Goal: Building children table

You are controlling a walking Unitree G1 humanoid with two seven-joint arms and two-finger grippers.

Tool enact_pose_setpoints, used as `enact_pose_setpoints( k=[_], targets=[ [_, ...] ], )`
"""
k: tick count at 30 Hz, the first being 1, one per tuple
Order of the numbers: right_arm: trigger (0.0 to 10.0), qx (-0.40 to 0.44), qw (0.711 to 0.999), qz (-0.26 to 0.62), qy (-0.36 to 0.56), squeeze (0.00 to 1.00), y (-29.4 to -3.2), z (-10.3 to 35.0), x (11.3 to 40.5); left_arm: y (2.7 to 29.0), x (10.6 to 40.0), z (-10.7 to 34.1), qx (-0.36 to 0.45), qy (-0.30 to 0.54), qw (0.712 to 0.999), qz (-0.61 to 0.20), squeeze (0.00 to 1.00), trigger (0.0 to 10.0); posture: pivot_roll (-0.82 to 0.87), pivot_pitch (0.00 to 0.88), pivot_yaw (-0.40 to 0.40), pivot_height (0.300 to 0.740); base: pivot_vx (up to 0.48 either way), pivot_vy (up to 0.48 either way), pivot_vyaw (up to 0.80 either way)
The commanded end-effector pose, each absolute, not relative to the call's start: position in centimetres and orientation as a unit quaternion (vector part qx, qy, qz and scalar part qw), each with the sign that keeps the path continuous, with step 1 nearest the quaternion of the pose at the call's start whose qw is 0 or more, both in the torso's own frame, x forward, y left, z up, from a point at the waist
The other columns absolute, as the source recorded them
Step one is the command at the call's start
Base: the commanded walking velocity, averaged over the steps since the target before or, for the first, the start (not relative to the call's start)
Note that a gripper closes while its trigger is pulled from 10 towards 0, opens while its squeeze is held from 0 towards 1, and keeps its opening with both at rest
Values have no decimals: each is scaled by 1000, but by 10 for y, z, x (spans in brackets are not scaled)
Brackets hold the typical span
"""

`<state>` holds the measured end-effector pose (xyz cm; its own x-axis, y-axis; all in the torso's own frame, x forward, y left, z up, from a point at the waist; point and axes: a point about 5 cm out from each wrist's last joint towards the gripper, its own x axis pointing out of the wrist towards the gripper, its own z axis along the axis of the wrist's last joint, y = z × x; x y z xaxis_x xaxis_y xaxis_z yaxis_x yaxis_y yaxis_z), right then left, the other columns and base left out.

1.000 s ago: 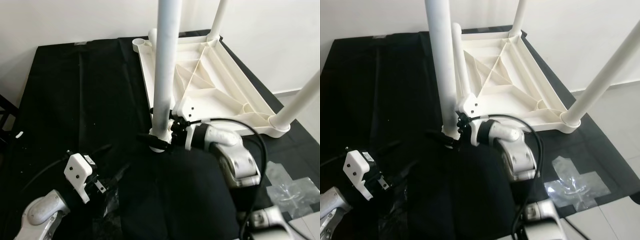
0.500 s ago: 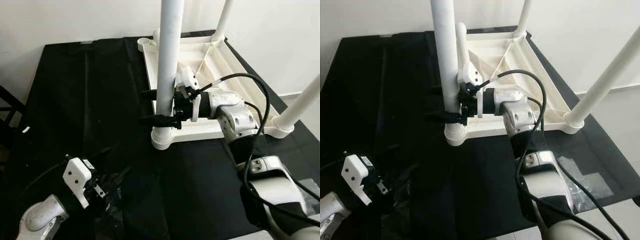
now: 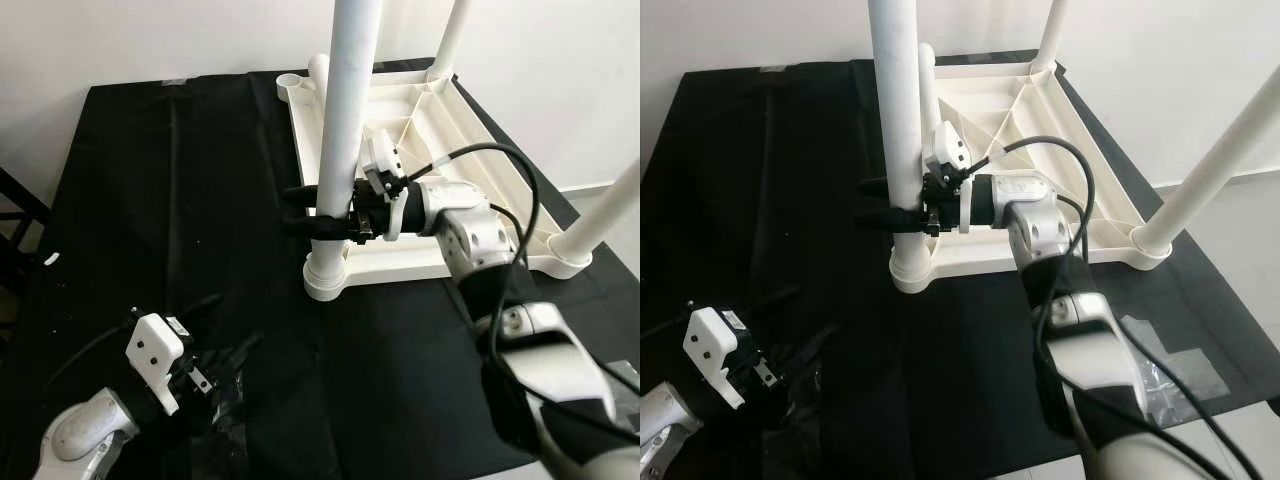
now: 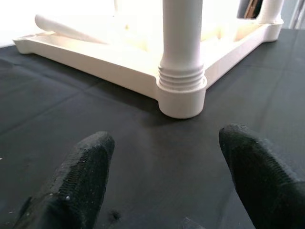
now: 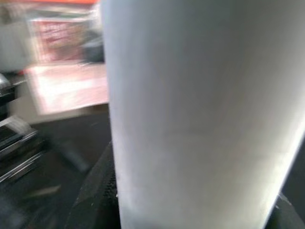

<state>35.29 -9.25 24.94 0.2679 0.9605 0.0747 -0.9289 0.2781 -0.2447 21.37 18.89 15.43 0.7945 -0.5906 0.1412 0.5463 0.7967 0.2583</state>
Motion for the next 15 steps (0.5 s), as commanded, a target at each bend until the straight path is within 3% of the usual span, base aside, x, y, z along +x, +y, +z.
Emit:
enact_pose_setpoints(
  k=[1,2,3,4,6,7,15],
  targets=[
    [0,-50,875,477,-57,0,-94,215,352,190,212,153,101,-104,942,-302,0,10000,-76,209,-69,740,0,0,0],
    [0,-33,908,414,-59,0,-93,207,348,190,212,153,101,-105,942,-302,0,10000,-76,209,-69,740,0,0,0],
    [0,-33,908,414,-59,0,-93,207,348,190,212,153,101,-105,942,-302,0,10000,-76,209,-69,740,0,0,0],
    [0,-35,932,359,-32,0,-85,185,327,191,213,153,101,-105,942,-301,0,10000,-62,208,-50,740,0,0,0],
    [0,-35,932,359,-32,0,-85,185,327,191,213,153,101,-105,942,-301,0,10000,-62,208,-50,740,0,0,0],
    [0,-38,945,324,-20,0,-78,173,312,191,214,152,102,-104,943,-300,0,10000,-63,195,-42,740,0,0,0],
    [0,-62,932,358,-21,0,-60,173,305,192,219,150,102,-104,944,-295,0,10000,-60,163,-61,740,0,0,0]
  ],
)
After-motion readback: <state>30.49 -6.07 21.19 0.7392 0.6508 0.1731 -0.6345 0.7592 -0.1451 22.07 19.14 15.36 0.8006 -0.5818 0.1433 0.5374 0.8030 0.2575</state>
